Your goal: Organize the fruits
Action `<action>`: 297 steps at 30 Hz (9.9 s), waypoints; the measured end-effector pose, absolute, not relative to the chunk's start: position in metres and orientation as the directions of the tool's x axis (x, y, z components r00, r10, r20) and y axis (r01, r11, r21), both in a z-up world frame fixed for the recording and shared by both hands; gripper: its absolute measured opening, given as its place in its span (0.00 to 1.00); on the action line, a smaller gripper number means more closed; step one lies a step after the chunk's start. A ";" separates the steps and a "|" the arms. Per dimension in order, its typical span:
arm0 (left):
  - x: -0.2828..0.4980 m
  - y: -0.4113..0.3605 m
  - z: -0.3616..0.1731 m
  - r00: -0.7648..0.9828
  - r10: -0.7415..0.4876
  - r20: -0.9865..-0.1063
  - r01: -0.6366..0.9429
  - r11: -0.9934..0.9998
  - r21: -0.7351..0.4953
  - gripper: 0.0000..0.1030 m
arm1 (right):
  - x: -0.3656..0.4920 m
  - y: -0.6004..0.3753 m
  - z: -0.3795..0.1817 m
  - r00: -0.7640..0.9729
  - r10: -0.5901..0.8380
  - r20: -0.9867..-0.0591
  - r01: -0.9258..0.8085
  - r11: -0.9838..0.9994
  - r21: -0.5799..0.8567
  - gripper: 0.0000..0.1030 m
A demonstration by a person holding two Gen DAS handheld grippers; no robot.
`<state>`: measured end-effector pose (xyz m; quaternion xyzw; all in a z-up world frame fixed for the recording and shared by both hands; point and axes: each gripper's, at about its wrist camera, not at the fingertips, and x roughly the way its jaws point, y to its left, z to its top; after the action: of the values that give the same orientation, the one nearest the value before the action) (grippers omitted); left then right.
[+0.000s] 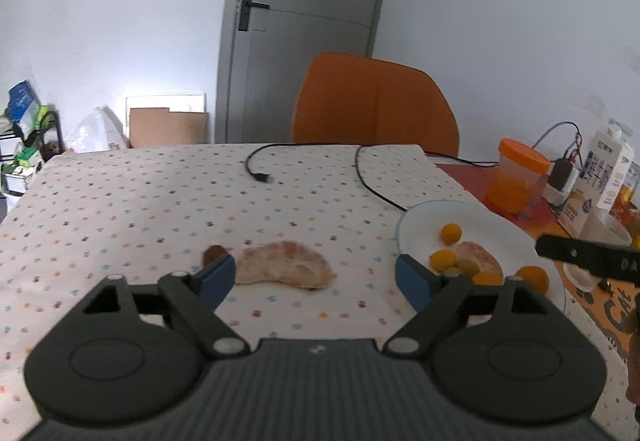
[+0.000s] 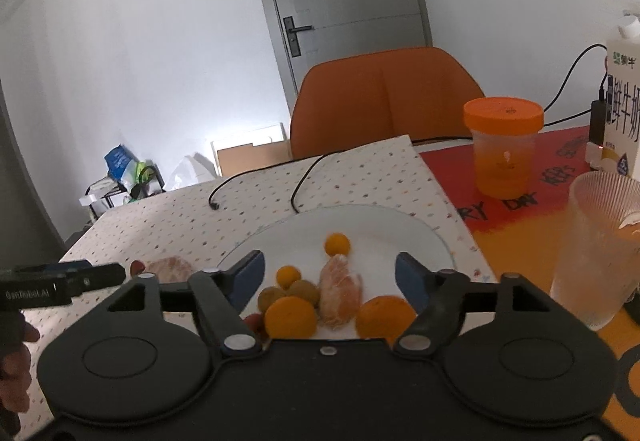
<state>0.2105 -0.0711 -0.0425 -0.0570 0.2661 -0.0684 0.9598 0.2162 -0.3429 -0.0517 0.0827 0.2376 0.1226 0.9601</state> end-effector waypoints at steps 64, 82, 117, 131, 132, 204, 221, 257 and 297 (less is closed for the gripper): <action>0.217 0.021 -0.061 0.835 -0.138 -0.532 0.048 0.983 -0.180 0.53 | 0.239 -0.188 -0.051 0.717 0.462 -0.522 -0.529 0.848 0.023 0.75; 0.259 0.012 -0.085 0.797 -0.167 -0.580 0.064 0.979 -0.193 0.31 | 0.288 -0.171 -0.073 0.661 0.464 -0.590 -0.558 0.829 0.026 0.59; 0.253 0.022 -0.099 0.805 -0.155 -0.573 0.021 0.972 -0.233 0.17 | 0.291 -0.148 -0.083 0.602 0.438 -0.668 -0.606 0.795 -0.024 0.37; 0.243 0.031 -0.100 0.801 -0.176 -0.573 0.040 0.969 -0.242 0.17 | 0.286 -0.142 -0.078 0.611 0.449 -0.651 -0.595 0.804 -0.004 0.41; 0.243 0.031 -0.099 0.800 -0.175 -0.574 0.038 0.969 -0.242 0.18 | 0.288 -0.141 -0.078 0.611 0.451 -0.651 -0.596 0.803 -0.003 0.42; 0.204 -0.053 -0.049 0.863 -0.207 -0.461 0.119 0.970 -0.213 0.21 | 0.229 -0.252 -0.023 0.787 0.392 -0.476 -0.429 0.903 0.035 0.37; 0.229 -0.115 -0.045 0.830 -0.290 -0.476 0.237 0.957 -0.171 0.21 | 0.242 -0.320 -0.029 0.838 0.282 -0.467 -0.297 0.954 0.044 0.37; 0.250 -0.154 -0.051 0.769 -0.361 -0.527 0.332 0.931 -0.154 0.24 | 0.241 -0.356 -0.043 0.855 0.265 -0.447 -0.218 0.964 0.155 0.45; 0.158 -0.041 -0.029 0.842 -0.148 -0.519 0.055 0.980 -0.189 0.97 | 0.175 -0.292 -0.032 0.831 0.323 -0.454 -0.256 0.945 0.205 1.00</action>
<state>0.1578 -0.0410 -0.0288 -0.0835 0.2764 -0.0530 0.9560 0.1746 -0.2923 -0.0319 0.0678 0.2485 0.1516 0.9543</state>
